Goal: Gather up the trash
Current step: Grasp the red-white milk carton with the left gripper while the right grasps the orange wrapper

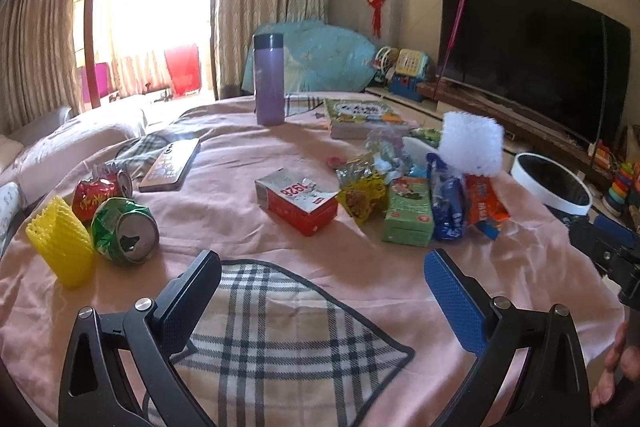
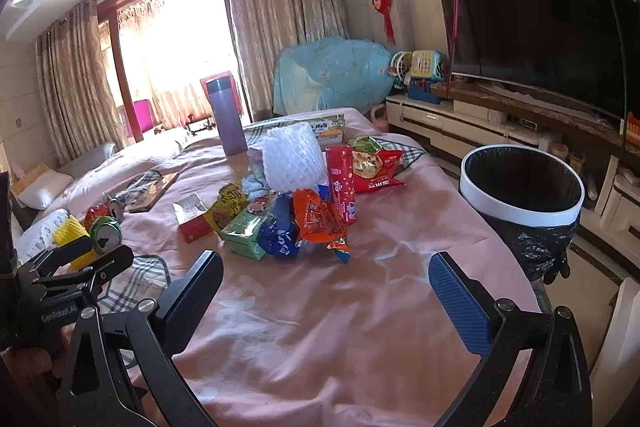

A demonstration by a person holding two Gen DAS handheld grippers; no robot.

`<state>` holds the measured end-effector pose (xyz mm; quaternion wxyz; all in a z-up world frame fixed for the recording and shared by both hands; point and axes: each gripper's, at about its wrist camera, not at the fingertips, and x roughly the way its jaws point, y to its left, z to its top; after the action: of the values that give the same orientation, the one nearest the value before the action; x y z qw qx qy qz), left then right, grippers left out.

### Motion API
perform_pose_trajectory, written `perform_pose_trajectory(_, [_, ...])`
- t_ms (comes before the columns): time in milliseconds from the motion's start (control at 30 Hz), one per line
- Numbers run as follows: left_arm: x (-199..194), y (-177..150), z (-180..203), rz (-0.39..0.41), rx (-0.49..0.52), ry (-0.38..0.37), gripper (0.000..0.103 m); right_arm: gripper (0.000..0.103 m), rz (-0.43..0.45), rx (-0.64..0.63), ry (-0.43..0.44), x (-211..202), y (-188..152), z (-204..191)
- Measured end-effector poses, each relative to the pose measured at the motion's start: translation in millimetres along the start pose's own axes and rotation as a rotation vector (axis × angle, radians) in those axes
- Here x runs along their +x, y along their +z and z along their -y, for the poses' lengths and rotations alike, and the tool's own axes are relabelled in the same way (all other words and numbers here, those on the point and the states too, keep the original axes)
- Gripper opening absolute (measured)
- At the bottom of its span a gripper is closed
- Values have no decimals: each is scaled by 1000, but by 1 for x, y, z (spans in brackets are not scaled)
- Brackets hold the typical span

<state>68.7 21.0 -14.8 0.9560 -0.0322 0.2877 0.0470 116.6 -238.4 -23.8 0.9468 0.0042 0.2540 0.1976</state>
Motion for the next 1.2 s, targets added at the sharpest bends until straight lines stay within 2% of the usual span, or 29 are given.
perform_pose_trajectory(267, [48,25,-10,-79,-38,24,98,92,-68,0,19,28,9,3])
perform_pose_trajectory(433, [90,52,-20,-125,-89,35,95,76,-129,14,45,57,18,9])
perform_pose_trajectory(567, [122,68,-26,-159,-125,54,94,72,-173,20,62,78,22,11])
perform_pose_trajectory(767, [177,82,-30,-255,-165,60,94,71,-229,9,76,103,25,10])
perform_pose_trajectory(867, [198,83,-26,-302,-153,45,83,69,-255,14,79,114,25,13])
perform_pose_trajectory(967, [205,81,-27,-314,-153,8,77,60,-284,11,83,124,24,15])
perform_pose_trajectory(1067, [199,80,-33,-299,-150,-25,58,37,-304,10,88,128,21,14])
perform_pose_trajectory(1167, [184,77,-36,-277,-131,-33,52,30,-300,20,101,123,19,16])
perform_pose_trajectory(1200, [178,75,-37,-268,-126,-39,51,24,-294,24,105,119,19,16])
